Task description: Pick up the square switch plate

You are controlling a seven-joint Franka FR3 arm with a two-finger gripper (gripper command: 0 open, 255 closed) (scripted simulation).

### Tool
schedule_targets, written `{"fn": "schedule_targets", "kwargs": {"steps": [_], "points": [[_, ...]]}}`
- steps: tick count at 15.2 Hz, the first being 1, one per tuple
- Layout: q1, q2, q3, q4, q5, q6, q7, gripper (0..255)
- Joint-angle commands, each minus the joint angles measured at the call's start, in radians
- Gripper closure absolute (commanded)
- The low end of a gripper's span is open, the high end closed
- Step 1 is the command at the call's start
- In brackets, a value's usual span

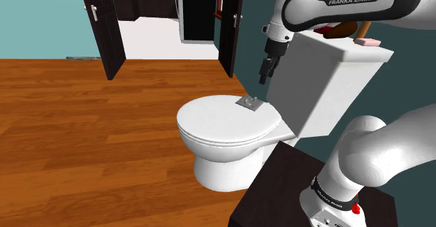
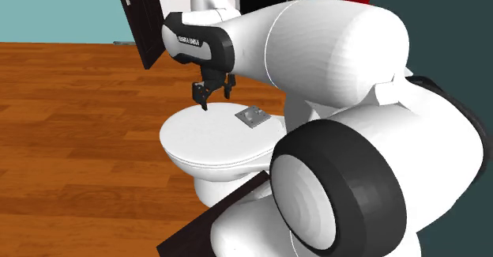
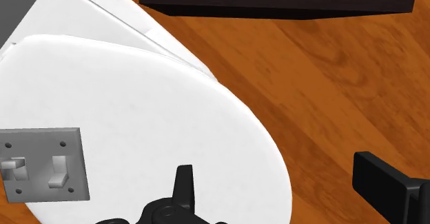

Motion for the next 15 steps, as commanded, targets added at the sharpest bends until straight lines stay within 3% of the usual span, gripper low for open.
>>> {"fn": "schedule_targets", "kwargs": {"steps": [1, 9, 15], "points": [[-0.005, 0.051, -0.034, 0.001, -0.009, 0.055, -0.035, 0], [-0.021, 0.273, -0.183, 0.039, -0.005, 0.247, -0.201, 0], [-0.021, 0.485, -0.284, 0.124, 0.078, 0.366, -0.359, 0]]}}
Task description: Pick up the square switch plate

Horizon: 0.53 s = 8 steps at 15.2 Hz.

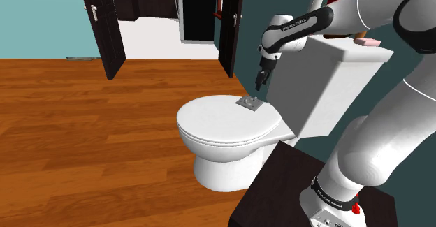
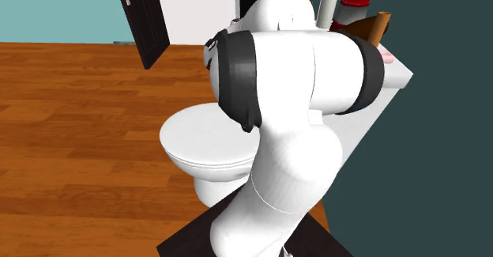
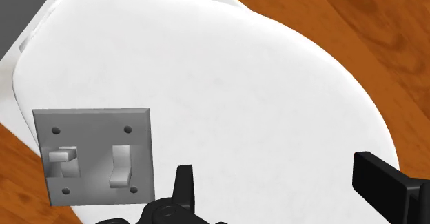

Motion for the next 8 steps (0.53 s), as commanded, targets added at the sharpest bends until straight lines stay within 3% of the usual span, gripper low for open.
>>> {"fn": "schedule_targets", "kwargs": {"steps": [1, 8], "points": [[-0.001, 0.077, -0.03, 0.036, 0.041, 0.035, -0.06, 0], [-0.056, 0.367, -0.072, 0.207, 0.245, 0.102, -0.283, 0]]}}
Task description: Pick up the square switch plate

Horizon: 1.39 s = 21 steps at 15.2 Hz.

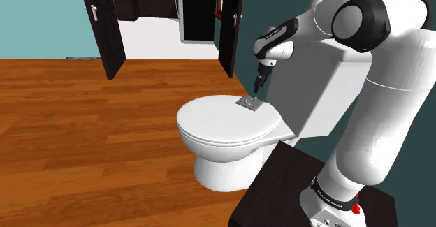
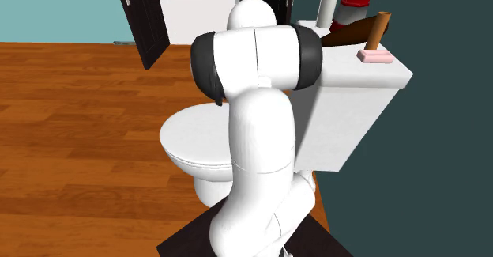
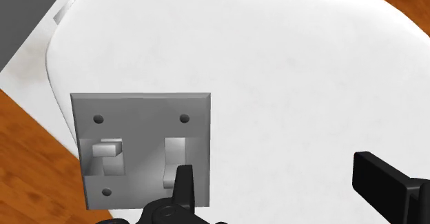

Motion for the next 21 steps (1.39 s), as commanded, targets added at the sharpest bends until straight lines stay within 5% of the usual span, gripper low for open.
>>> {"fn": "schedule_targets", "kwargs": {"steps": [1, 12, 21], "points": [[-0.03, 0.083, 0.001, 0.058, 0.061, 0.008, -0.065, 0], [-0.257, 0.526, 0.092, 0.491, 0.272, -0.036, -0.257, 0], [-0.285, 0.61, 0.122, 0.515, 0.306, 0.021, -0.281, 0]]}}
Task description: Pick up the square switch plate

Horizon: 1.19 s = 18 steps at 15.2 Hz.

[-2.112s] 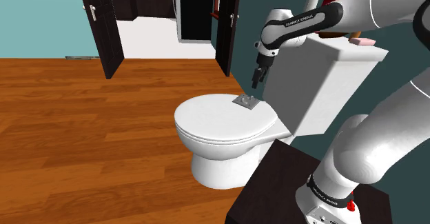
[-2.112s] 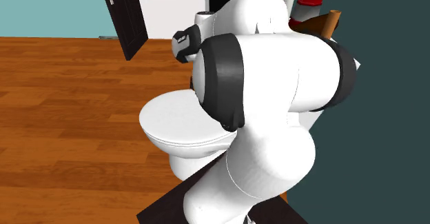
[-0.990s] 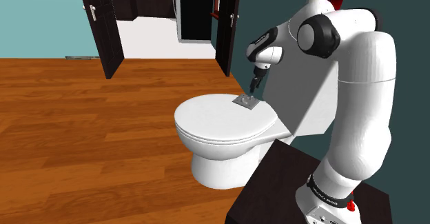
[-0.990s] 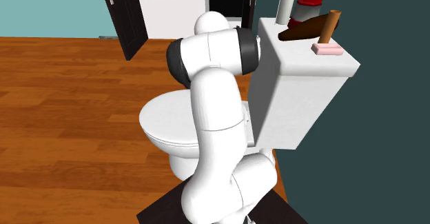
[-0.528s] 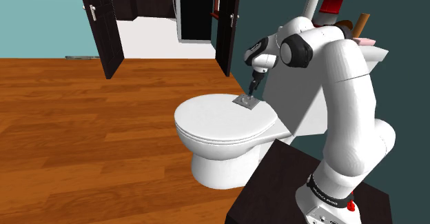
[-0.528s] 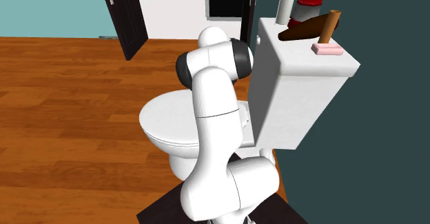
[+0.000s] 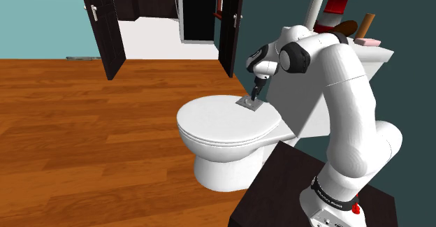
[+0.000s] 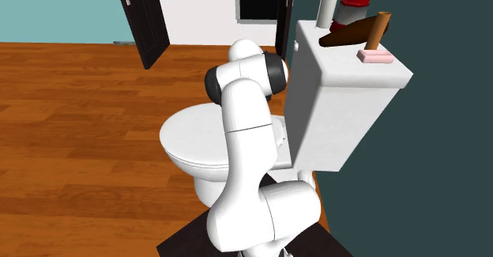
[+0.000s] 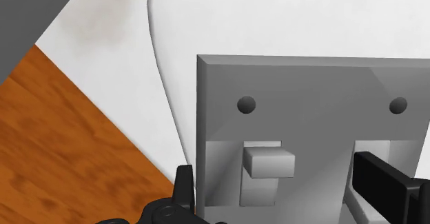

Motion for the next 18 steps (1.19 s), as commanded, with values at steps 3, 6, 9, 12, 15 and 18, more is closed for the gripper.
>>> {"fn": "schedule_targets", "kwargs": {"steps": [3, 6, 9, 12, 15, 18], "points": [[-0.002, 0.006, 0.003, -0.003, 0.004, 0.009, -0.003, 255], [-0.001, 0.005, 0.003, -0.004, 0.004, 0.01, -0.003, 255], [-0.001, 0.005, 0.003, -0.004, 0.004, 0.01, -0.003, 255], [0.0, -0.001, -0.001, 0.001, 0.0, -0.001, 0.0, 255], [0.006, -0.026, -0.011, 0.0, -0.012, -0.026, 0.008, 255], [0.012, -0.051, -0.02, 0.002, -0.025, -0.051, 0.017, 255]]}}
